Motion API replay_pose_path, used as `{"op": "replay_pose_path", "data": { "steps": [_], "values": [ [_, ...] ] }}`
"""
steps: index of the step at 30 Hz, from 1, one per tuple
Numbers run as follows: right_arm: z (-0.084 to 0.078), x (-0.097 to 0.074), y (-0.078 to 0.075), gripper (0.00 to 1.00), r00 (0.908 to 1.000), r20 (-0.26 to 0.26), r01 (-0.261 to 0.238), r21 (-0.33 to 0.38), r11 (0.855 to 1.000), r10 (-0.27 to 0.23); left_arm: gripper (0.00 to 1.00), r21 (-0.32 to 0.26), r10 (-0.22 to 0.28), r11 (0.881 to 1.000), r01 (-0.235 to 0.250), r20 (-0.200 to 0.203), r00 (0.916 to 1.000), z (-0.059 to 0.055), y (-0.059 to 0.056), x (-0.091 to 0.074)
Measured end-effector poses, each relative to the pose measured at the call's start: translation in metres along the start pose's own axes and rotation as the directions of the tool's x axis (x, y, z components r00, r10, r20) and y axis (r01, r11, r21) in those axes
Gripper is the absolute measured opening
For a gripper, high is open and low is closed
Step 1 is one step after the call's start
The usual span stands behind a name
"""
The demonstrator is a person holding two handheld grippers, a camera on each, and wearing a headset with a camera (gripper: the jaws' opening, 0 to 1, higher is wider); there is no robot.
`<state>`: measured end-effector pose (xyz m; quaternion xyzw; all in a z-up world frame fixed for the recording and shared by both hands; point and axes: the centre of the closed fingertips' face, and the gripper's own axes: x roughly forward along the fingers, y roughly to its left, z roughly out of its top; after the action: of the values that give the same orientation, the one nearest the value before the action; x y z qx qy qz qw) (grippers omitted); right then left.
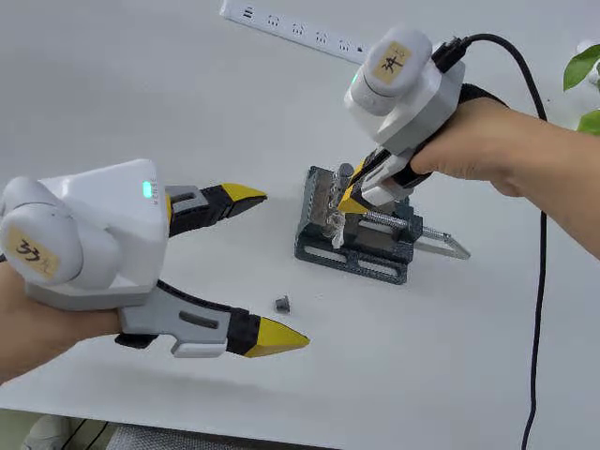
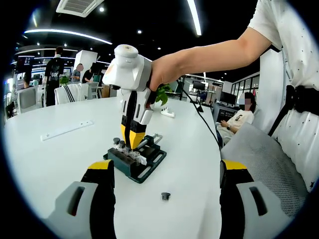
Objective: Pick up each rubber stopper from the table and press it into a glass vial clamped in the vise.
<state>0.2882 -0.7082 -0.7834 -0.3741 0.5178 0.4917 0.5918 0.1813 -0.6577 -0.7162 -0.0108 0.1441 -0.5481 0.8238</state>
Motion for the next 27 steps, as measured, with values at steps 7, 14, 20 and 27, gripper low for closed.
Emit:
{"op": "replay_pose_path", "data": {
  "steps": [7, 14, 20, 27],
  "values": [
    [0.000, 0.000, 0.003, 0.10, 0.9999, 0.012, 0.001, 0.010, 1.000, -0.002, 0.86, -0.002, 0.001, 1.000, -0.001, -0.002, 1.0000, 0.000, 0.000, 0.000],
    [-0.006, -0.002, 0.002, 0.11, 1.0000, 0.008, 0.002, 0.017, 1.000, -0.002, 0.85, 0.001, -0.005, 1.000, 0.005, -0.004, 1.0000, -0.001, -0.001, 0.001],
    [-0.010, -0.011, 0.002, 0.10, 0.9995, 0.031, 0.012, 0.029, 1.000, -0.013, 0.85, -0.002, -0.004, 1.000, 0.004, -0.006, 1.0000, -0.001, -0.001, 0.000],
    [-0.006, -0.016, -0.001, 0.05, 0.9968, 0.074, 0.027, 0.029, 0.999, -0.029, 0.85, 0.000, -0.004, 1.000, 0.004, -0.004, 1.0000, 0.000, -0.001, 0.000]
  ]
}}
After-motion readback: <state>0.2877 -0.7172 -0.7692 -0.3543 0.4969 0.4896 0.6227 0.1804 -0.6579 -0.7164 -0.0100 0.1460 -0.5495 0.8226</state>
